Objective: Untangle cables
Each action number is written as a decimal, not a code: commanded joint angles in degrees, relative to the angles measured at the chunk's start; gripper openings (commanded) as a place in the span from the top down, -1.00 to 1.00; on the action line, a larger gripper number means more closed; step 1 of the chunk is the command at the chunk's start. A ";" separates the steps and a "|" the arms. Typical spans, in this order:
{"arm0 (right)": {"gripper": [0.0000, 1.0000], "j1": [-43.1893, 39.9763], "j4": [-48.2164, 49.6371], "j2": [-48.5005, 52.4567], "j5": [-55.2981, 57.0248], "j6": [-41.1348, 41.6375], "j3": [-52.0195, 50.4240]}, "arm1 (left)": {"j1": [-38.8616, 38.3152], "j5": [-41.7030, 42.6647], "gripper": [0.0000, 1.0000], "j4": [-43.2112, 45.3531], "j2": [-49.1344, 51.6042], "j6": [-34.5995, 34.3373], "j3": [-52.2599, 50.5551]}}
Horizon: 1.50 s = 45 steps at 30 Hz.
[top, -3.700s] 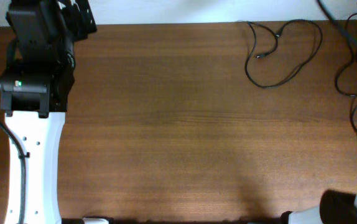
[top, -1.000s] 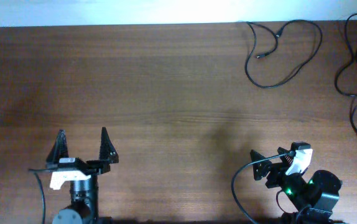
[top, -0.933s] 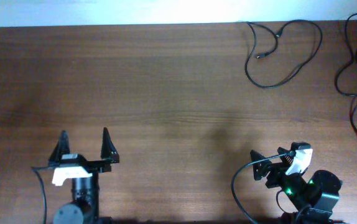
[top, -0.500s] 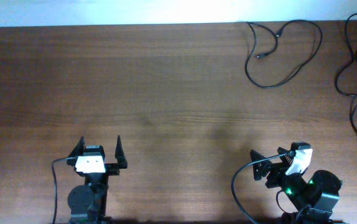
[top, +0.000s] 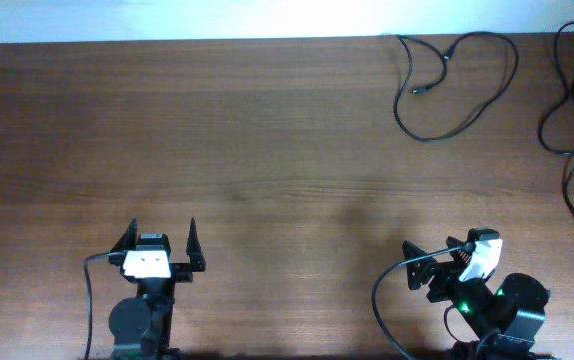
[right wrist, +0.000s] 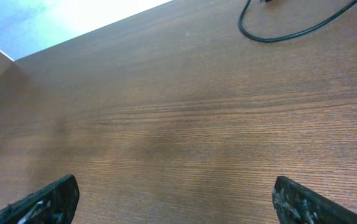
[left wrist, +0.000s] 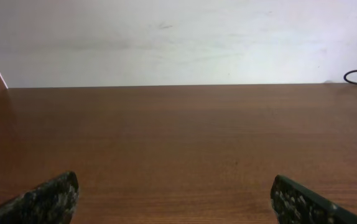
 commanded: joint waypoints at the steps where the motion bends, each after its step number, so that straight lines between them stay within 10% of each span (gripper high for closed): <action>1: -0.97 -0.17 0.17 -0.37 0.28 -0.17 0.13 | 0.35 0.61 -0.98 -0.20 -0.46 0.92 -0.24; 13: -0.97 0.24 -0.24 -0.52 -0.39 -0.15 0.13 | 0.35 0.61 -0.98 -0.20 -0.46 0.92 -0.24; 22: -0.97 15.28 19.15 -9.88 13.73 -22.23 -0.35 | 0.35 0.61 -0.98 -0.20 -0.46 0.92 -0.24; 28: -0.97 15.19 35.34 -10.03 22.43 -22.32 -10.38 | 0.35 0.61 -0.98 -0.20 -0.46 0.92 -0.24; 45: -0.97 13.29 23.26 -10.03 33.70 -18.38 -10.38 | 0.35 0.61 -0.98 -0.20 -0.46 0.92 -0.24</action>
